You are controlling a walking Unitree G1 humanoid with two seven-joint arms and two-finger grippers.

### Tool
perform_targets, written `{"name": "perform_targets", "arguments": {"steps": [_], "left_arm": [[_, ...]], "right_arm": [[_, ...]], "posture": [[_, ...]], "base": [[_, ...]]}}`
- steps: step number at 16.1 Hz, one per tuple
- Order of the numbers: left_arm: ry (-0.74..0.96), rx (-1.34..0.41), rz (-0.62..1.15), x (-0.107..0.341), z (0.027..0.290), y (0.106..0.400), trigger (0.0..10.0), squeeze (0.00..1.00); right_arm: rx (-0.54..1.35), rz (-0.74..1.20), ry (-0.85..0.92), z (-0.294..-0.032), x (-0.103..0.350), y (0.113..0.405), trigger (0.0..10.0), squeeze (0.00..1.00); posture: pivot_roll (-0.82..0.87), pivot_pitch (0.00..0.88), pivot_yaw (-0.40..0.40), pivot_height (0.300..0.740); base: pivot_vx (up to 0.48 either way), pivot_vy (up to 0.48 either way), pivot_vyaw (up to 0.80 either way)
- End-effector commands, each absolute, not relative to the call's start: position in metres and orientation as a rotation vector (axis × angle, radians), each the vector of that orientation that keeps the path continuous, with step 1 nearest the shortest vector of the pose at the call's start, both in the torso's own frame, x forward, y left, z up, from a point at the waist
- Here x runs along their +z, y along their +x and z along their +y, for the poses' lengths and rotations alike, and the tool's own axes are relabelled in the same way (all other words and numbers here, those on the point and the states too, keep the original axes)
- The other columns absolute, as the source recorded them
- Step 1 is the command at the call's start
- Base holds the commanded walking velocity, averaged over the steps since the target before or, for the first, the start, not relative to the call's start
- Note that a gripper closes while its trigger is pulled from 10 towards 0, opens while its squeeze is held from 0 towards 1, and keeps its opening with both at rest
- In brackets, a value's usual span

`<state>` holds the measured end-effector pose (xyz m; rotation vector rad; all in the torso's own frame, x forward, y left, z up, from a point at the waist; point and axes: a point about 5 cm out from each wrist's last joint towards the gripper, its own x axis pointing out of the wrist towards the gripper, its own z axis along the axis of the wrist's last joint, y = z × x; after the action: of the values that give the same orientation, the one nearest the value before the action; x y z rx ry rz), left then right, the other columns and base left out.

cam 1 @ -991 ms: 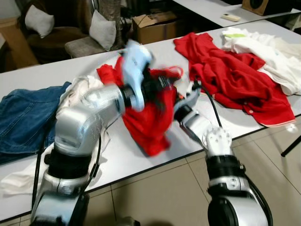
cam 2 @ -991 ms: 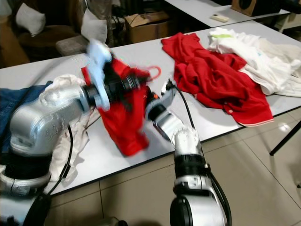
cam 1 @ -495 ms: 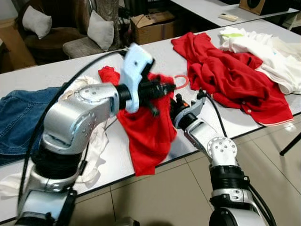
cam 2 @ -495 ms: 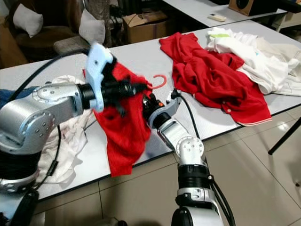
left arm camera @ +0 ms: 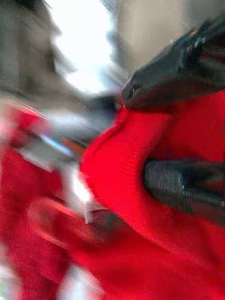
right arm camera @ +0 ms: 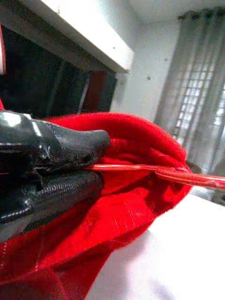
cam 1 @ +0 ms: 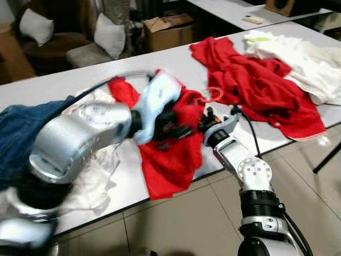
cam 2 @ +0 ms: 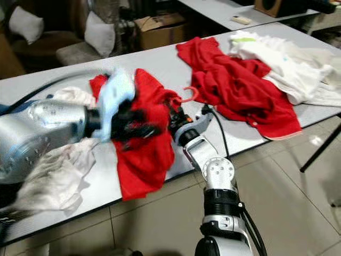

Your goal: Hang hanger

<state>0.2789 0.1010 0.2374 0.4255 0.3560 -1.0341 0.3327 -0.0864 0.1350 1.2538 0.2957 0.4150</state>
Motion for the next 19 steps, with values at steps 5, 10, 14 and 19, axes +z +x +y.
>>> {"name": "perform_targets", "arguments": {"steps": [5,10,14,19], "left_arm": [[0.512,-1.07,0.358,0.238,0.108,0.274,10.0,1.0],[0.615,-1.063,0.358,0.246,0.13,0.28,10.0,1.0],[0.603,-1.158,0.207,0.265,0.101,0.287,10.0,1.0],[0.709,-1.107,0.146,0.27,0.128,0.301,10.0,1.0]], "right_arm": [[0.422,0.278,1.264,-0.079,0.136,0.331,10.0,0.0],[0.419,0.239,1.257,-0.083,0.136,0.332,10.0,0.0],[0.406,0.197,1.298,-0.073,0.137,0.335,10.0,0.0],[0.388,0.166,1.294,-0.072,0.136,0.335,10.0,0.0]], "posture": [[-0.05,0.0,0.095,0.74],[-0.03,0.0,0.125,0.74],[-0.01,0.0,0.217,0.74],[-0.02,0.0,0.222,0.74]], "base": [[0.0,0.0,0.0],[0.0,0.0,0.0],[0.0,0.0,0.0],[0.0,0.0,0.0]]}}
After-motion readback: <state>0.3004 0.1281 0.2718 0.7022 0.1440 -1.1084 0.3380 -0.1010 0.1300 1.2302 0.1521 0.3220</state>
